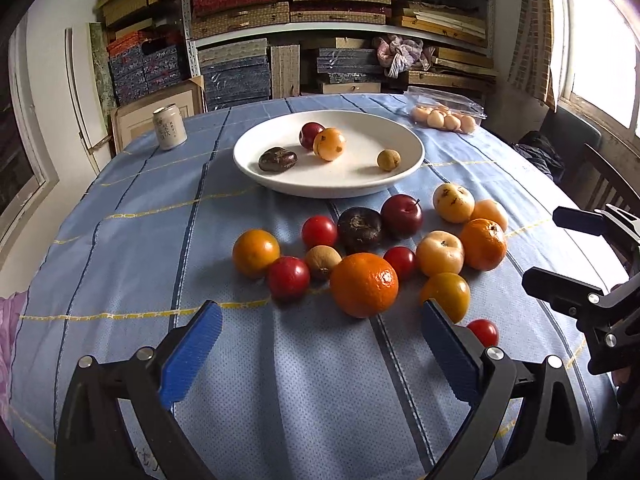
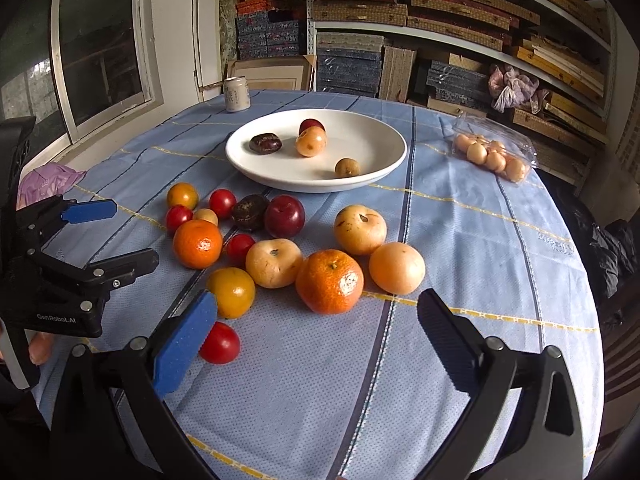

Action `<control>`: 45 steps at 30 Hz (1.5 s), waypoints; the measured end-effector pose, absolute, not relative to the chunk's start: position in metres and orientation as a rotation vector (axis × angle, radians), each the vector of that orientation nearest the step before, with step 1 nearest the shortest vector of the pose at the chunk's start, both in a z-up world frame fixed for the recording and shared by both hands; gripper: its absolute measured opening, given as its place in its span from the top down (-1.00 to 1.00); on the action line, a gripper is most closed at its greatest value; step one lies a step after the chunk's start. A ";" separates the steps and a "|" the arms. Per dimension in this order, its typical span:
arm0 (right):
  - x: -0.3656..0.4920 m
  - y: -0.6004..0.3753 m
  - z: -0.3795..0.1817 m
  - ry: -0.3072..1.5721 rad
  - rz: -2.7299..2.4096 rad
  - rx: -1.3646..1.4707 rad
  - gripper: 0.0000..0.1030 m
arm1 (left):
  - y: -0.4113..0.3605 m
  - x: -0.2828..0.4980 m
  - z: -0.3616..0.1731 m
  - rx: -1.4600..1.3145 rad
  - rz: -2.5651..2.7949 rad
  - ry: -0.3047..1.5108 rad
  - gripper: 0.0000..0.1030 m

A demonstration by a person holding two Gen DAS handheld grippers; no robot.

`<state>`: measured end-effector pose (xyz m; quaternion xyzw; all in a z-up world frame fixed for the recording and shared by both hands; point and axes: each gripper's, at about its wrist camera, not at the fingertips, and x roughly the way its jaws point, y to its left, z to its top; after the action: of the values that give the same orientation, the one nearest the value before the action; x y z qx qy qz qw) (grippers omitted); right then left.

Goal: Organize fruits
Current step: 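Grasp a mandarin with the left gripper while the right gripper grasps another mandarin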

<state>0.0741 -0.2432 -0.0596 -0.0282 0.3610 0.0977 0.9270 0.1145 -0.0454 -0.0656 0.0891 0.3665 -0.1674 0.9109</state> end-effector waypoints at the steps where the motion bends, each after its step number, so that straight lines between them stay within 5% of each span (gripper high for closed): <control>1: 0.077 -0.244 -0.060 0.742 0.198 -0.062 -0.91 | -0.047 0.117 -0.066 0.184 -0.346 0.757 -0.93; 17: 0.111 -0.248 -0.079 0.788 0.193 -0.085 -0.86 | -0.062 0.142 -0.086 0.203 -0.365 0.778 -0.88; 20: 0.118 -0.245 -0.085 0.815 0.210 -0.102 -0.63 | -0.065 0.145 -0.092 0.201 -0.395 0.812 -0.71; 26: 0.128 -0.246 -0.098 0.850 0.204 -0.112 -0.61 | -0.069 0.143 -0.097 0.225 -0.406 0.815 -0.52; 31: 0.130 -0.245 -0.099 0.843 0.204 -0.115 -0.59 | -0.076 0.144 -0.105 0.240 -0.460 0.862 0.15; 34: 0.131 -0.244 -0.099 0.848 0.212 -0.110 -0.45 | -0.076 0.144 -0.107 0.243 -0.462 0.859 0.17; 36: 0.131 -0.242 -0.100 0.863 0.221 -0.111 -0.13 | -0.076 0.144 -0.108 0.240 -0.461 0.860 0.17; 39: 0.132 -0.241 -0.103 0.877 0.225 -0.117 0.05 | -0.075 0.144 -0.107 0.237 -0.452 0.858 0.17; 43: 0.133 -0.246 -0.102 0.865 0.228 -0.090 -0.01 | -0.072 0.143 -0.104 0.222 -0.453 0.852 0.17; 45: 0.132 -0.246 -0.100 0.852 0.216 -0.090 -0.25 | -0.072 0.142 -0.104 0.227 -0.450 0.847 0.17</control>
<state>0.1323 -0.2464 -0.1000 -0.0435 0.4121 0.1046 0.9041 0.1424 -0.0720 -0.1039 0.1089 0.4065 -0.2162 0.8810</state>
